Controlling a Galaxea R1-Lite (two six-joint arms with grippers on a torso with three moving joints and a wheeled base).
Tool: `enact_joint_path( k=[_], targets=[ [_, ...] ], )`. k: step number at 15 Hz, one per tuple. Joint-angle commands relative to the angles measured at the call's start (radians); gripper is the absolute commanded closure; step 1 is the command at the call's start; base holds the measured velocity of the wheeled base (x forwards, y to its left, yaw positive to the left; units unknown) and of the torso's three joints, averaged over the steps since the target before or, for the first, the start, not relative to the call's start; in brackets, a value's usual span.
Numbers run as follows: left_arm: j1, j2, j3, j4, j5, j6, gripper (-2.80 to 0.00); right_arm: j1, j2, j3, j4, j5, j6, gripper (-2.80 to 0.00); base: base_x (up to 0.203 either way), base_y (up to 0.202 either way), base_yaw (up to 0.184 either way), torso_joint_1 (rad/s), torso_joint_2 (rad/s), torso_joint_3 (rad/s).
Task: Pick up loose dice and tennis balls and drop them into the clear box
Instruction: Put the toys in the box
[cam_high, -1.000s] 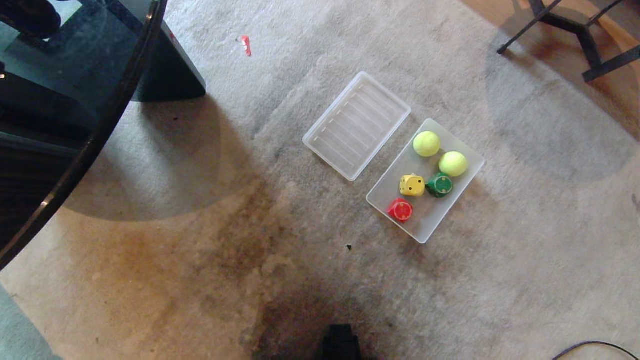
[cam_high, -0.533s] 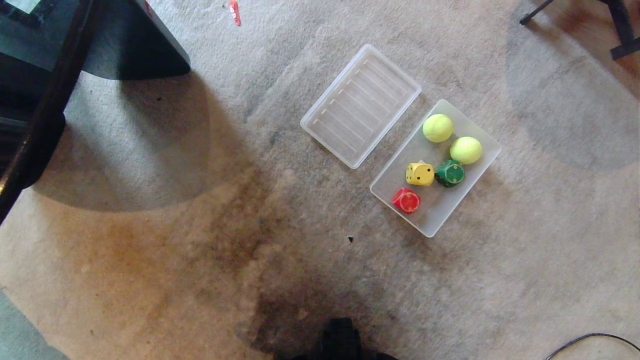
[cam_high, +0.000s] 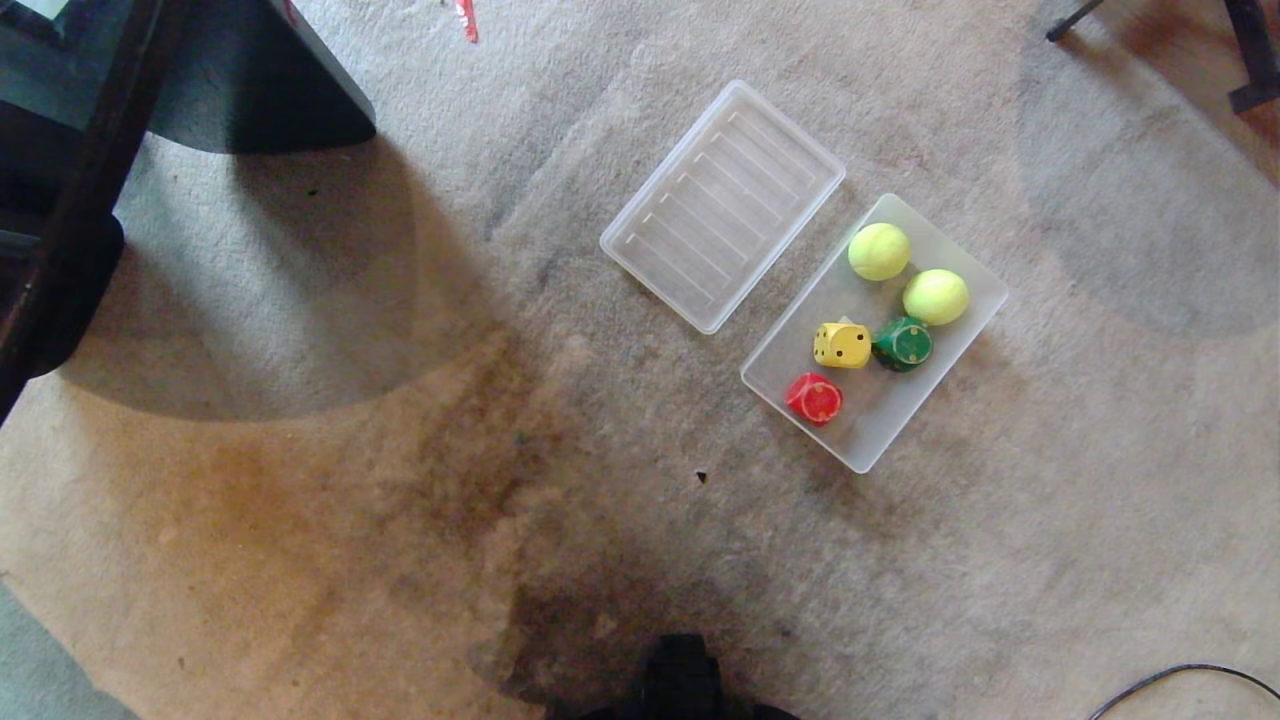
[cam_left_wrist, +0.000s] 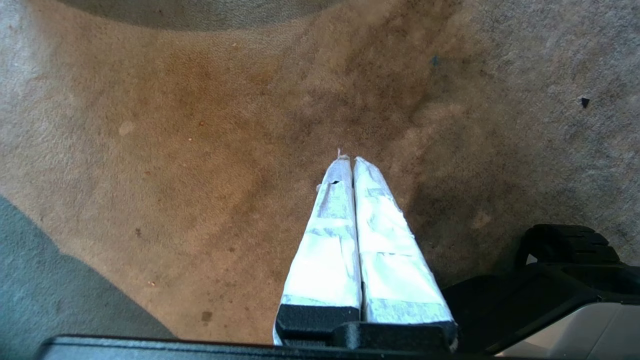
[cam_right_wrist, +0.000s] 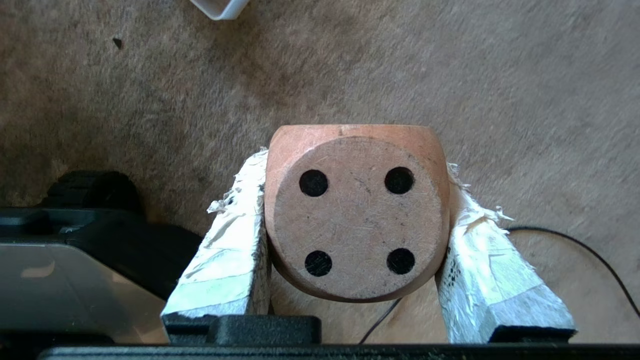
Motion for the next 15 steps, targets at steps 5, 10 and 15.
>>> enact_joint_path(
  k=[5, 10, 15],
  targets=[
    [0.0, 0.0, 0.0, 0.0, 0.001, 0.0, 0.0, 0.0, 0.319, -0.21, 0.037, 0.007, 0.106, 0.0, 0.0, 0.0, 0.0, 0.0, 0.0, 0.0],
    [0.0, 0.0, 0.0, 0.0, 0.001, 0.0, 0.0, 0.002, 0.767, -0.333, -0.188, 0.011, 0.238, 0.0, 0.0, 0.0, 0.0, 0.0, 0.0, 0.0],
    [0.0, 0.0, 0.0, 0.0, 0.001, 0.0, 0.0, 0.002, 1.423, -0.415, -0.758, 0.01, 0.293, 0.0, 0.0, 0.0, 0.0, 0.0, 0.0, 0.0]
  ],
)
